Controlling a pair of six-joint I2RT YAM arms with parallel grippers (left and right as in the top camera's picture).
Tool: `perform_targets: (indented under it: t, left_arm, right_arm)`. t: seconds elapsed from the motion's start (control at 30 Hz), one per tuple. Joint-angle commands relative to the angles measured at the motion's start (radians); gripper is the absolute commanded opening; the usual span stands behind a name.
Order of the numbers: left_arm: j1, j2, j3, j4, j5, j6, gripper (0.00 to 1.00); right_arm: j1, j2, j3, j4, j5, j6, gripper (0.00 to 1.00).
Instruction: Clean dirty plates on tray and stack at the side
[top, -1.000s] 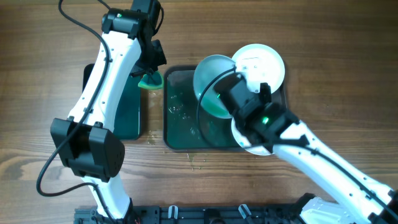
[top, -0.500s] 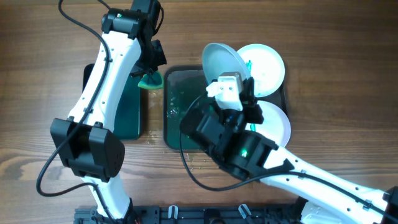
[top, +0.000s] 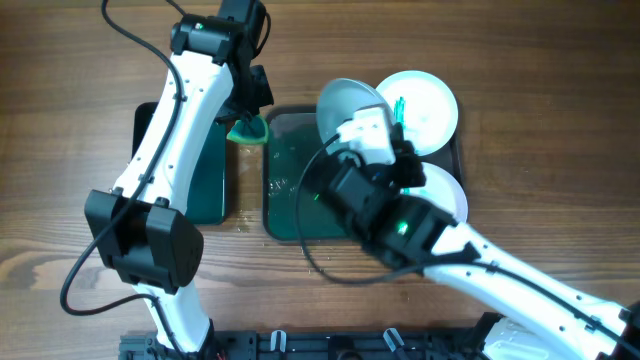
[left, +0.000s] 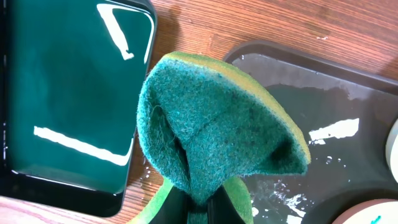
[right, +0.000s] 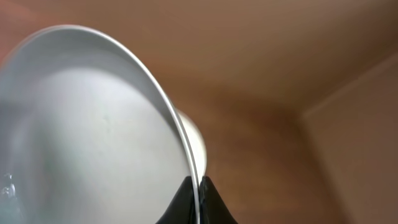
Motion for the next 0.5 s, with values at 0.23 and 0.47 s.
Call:
perform_targets:
  t: [0.23, 0.47]
  left_arm:
    - [-0.052, -0.016, 0.016, 0.030, 0.006, 0.015, 0.04]
    - [-0.062, -0.016, 0.016, 0.041, 0.006, 0.014, 0.04]
  right_arm:
    - [-0.673, -0.017, 0.008, -0.058, -1.232, 0.146, 0.04]
    - [-1.117, -0.015, -0.008, -0.144, -1.328, 0.113, 0.04]
